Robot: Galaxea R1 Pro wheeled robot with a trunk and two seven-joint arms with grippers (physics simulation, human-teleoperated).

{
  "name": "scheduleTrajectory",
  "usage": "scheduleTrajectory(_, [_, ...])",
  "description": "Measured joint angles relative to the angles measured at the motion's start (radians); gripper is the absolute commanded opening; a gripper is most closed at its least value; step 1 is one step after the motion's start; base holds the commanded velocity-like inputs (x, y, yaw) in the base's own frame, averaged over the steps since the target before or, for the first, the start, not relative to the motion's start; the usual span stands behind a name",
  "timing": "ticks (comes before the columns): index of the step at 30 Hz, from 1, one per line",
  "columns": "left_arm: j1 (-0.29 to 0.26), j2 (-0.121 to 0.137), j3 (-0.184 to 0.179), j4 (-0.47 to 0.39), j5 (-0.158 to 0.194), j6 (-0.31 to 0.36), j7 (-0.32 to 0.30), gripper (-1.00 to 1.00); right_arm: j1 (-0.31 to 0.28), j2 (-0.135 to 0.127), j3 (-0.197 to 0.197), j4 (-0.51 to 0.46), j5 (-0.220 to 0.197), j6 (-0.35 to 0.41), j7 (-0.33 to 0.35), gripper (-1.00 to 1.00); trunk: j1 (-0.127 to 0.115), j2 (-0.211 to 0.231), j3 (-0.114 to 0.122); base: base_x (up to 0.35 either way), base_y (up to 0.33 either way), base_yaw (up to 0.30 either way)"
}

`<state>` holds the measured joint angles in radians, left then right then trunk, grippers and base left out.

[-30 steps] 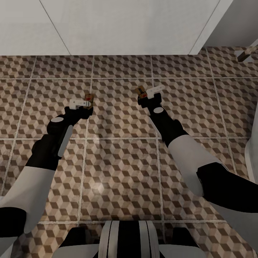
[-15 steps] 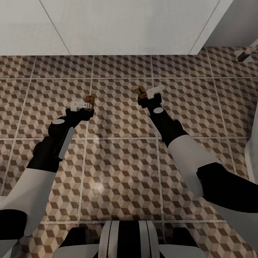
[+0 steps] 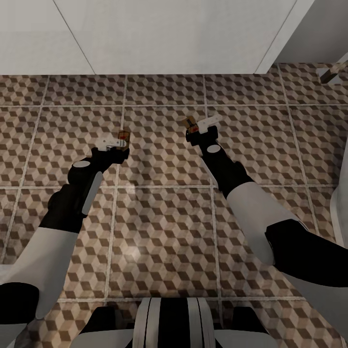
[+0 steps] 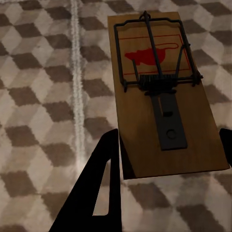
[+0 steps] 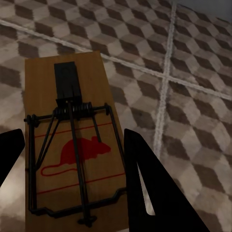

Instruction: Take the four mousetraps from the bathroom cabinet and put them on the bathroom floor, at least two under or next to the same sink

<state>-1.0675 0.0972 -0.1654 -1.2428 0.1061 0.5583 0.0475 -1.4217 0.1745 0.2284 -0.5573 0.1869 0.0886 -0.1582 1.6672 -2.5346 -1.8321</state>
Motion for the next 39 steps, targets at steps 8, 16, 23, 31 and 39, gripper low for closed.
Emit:
scheduleTrajectory(8, [0.000,-0.003,-0.002,-0.033,0.001,0.013,0.000,-1.00,0.000,0.000,0.000,0.000,0.000,0.000,-0.001,-1.00,-0.001,0.000,0.000,0.228,0.000,0.000])
scheduleTrajectory(16, [0.000,-0.003,-0.002,-0.040,0.001,0.024,0.000,-1.00,0.001,0.000,0.000,0.024,0.000,-0.001,0.000,-1.00,0.000,0.000,0.000,0.251,0.000,0.000])
scheduleTrajectory(23, [0.008,-0.002,-0.002,-0.040,0.002,0.024,-0.001,-1.00,0.002,0.000,-0.001,0.140,-0.002,-0.002,0.010,-1.00,0.000,0.000,0.000,0.016,0.000,0.000])
scheduleTrajectory(31, [0.015,-0.002,-0.002,-0.041,0.002,0.024,-0.001,-1.00,0.001,0.000,-0.007,0.166,-0.004,-0.001,0.051,-1.00,0.000,0.000,0.000,0.000,0.000,0.000])
scheduleTrajectory(39, [0.016,-0.002,-0.002,-0.035,0.002,0.024,-0.001,-1.00,0.001,0.000,-0.007,0.157,-0.005,-0.002,0.061,-1.00,0.000,0.000,0.000,0.154,0.000,0.000])
